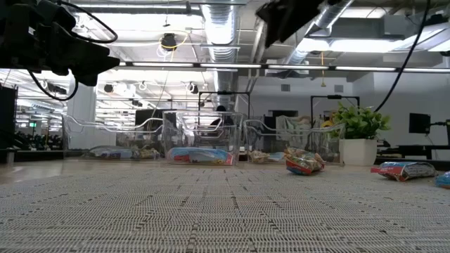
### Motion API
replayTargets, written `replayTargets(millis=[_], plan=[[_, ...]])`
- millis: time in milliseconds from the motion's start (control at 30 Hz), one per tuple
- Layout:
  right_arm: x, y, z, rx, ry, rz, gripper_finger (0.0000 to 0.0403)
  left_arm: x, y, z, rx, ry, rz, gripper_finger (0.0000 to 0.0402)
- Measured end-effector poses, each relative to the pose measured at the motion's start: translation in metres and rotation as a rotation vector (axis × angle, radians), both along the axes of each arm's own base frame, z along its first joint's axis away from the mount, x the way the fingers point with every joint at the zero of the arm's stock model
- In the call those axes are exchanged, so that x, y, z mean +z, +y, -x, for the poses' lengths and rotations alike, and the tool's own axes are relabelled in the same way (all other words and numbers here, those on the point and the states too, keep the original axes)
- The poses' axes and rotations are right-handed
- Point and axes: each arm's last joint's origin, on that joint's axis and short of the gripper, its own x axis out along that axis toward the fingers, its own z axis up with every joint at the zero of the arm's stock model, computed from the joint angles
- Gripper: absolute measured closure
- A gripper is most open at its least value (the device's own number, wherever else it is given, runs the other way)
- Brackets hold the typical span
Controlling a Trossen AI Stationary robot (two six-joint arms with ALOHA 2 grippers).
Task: Pick and place Granola Bars by type
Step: Put the red granola bar into the middle transparent bin
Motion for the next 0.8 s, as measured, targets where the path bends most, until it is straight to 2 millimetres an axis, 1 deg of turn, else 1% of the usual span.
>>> replayTargets(millis=[133,267,333,500,600,700,800], plan=[[0.013,0.019,0.026,0.061,0.056,0.016,0.0207,0.0,0.0,0.0,0.0,-0.001,0.0,0.0216],[0.023,0.031,0.044,0.119,0.072,0.04,0.0209,0.0,0.0,0.0,0.0,0.0,0.0,0.0216],[0.026,0.034,0.049,0.143,0.068,0.047,0.0209,0.0,0.0,0.0,0.0,0.0,0.0,0.0216],[0.023,0.035,0.048,0.163,0.067,0.057,0.0211,0.0,0.0,0.0,0.0,0.0,0.0,0.0216],[0.006,0.035,0.045,0.2,0.097,0.073,0.0212,0.0,0.0,0.0,0.0,0.0,0.0,0.0216],[-0.022,0.036,0.038,0.231,0.13,0.085,0.0211,0.0,0.0,0.0,0.0,0.0,0.0,0.0216],[-0.054,0.039,0.031,0.243,0.147,0.086,0.0212,0.0,0.0,0.0,0.0,0.0,0.0,0.0216]])
